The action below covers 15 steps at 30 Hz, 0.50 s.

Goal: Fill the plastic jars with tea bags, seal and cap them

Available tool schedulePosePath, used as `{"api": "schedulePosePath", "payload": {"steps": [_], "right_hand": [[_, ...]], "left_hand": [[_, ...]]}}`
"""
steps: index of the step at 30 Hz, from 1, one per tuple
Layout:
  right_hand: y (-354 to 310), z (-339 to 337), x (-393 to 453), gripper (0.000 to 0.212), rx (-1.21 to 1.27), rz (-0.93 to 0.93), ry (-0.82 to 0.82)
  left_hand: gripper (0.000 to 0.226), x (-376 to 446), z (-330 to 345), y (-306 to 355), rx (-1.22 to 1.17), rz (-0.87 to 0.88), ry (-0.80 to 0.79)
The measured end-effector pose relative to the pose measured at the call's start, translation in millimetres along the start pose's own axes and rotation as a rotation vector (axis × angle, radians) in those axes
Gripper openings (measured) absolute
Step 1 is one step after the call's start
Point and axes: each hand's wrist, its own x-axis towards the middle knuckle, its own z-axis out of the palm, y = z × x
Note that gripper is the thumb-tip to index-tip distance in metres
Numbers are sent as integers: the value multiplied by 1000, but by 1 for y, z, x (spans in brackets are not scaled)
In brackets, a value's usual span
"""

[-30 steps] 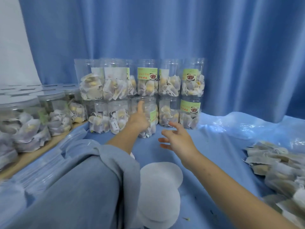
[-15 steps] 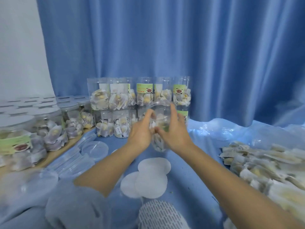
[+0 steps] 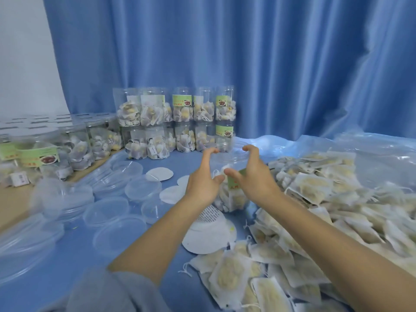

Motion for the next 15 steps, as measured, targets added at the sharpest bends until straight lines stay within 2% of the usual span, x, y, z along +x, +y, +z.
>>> {"api": "schedulePosePath", "payload": {"steps": [3, 5, 6, 8, 10, 11, 13, 15], "right_hand": [[5, -6, -10, 83, -10, 51, -119], [10, -11, -14, 88, -10, 135, -133], [13, -15, -17, 82, -34, 162, -142], [18, -22, -24, 52, -164, 114, -231], [18, -28, -32, 24, -339, 6, -436], [16, -30, -35, 18, -436, -34, -553], [14, -29, -40, 22, -673, -81, -727], [10, -25, -42, 23, -862, -87, -789]], "left_hand": [[74, -14, 6, -3, -8, -22, -55], [82, -20, 8, -4, -40, -42, -51], [84, -21, 9, -5, -69, -59, -34], [82, -23, 9, -10, -117, -117, 20], [75, -25, 10, -15, -136, -191, 83], [70, -27, 11, -17, -138, -216, 116], [58, -32, 13, -20, -159, -222, 175], [49, -37, 14, -24, -184, -192, 222]]}}
